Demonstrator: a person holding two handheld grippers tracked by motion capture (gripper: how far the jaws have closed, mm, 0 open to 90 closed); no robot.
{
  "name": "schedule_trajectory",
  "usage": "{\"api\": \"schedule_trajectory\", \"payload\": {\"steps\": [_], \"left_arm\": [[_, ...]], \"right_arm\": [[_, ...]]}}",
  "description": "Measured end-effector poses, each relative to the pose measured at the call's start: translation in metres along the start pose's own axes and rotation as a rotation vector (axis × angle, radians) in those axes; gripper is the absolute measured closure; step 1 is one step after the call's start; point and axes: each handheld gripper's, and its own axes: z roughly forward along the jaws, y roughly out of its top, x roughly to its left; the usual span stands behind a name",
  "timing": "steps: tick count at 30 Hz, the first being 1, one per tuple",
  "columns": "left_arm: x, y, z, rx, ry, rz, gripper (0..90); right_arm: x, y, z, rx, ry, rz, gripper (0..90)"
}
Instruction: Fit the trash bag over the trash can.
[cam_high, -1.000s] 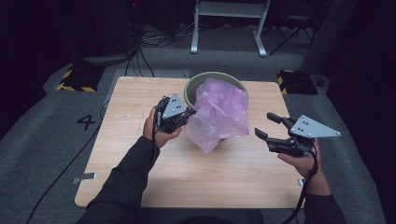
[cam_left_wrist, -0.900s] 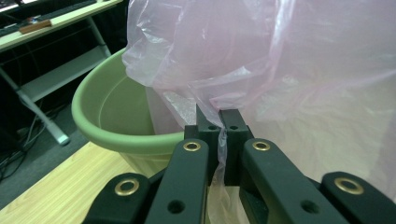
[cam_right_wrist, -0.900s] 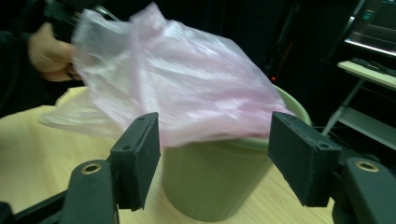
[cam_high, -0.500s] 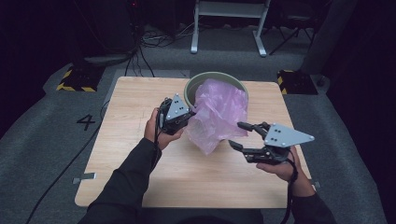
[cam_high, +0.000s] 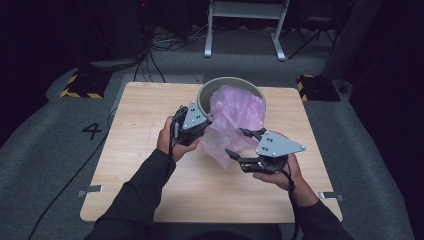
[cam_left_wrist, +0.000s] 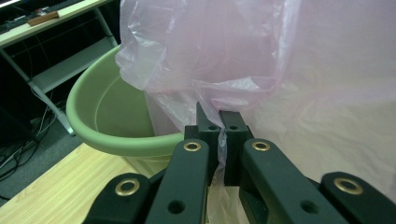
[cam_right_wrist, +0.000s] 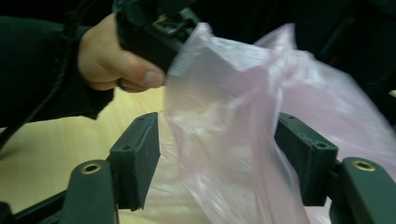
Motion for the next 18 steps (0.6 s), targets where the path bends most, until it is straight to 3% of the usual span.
{"api": "schedule_trajectory", "payload": {"steps": [8,11,15,18], "left_arm": [[-0.001,-0.001,0.001,0.007,0.0,0.002,89.7],[-0.002,-0.001,0.003,0.019,-0.002,0.014,89.7],[-0.003,0.0,0.005,0.026,-0.001,0.018,89.8],[-0.003,0.001,0.005,0.031,0.0,0.023,89.8]], "right_arm": [[0.002,0.006,-0.034,-0.051,-0.021,-0.002,35.0],[0.003,0.005,-0.043,-0.074,-0.003,0.007,35.1],[0.007,0.008,-0.049,-0.081,-0.002,-0.004,35.4],[0.012,0.012,-0.056,-0.124,-0.015,-0.012,36.9]]}}
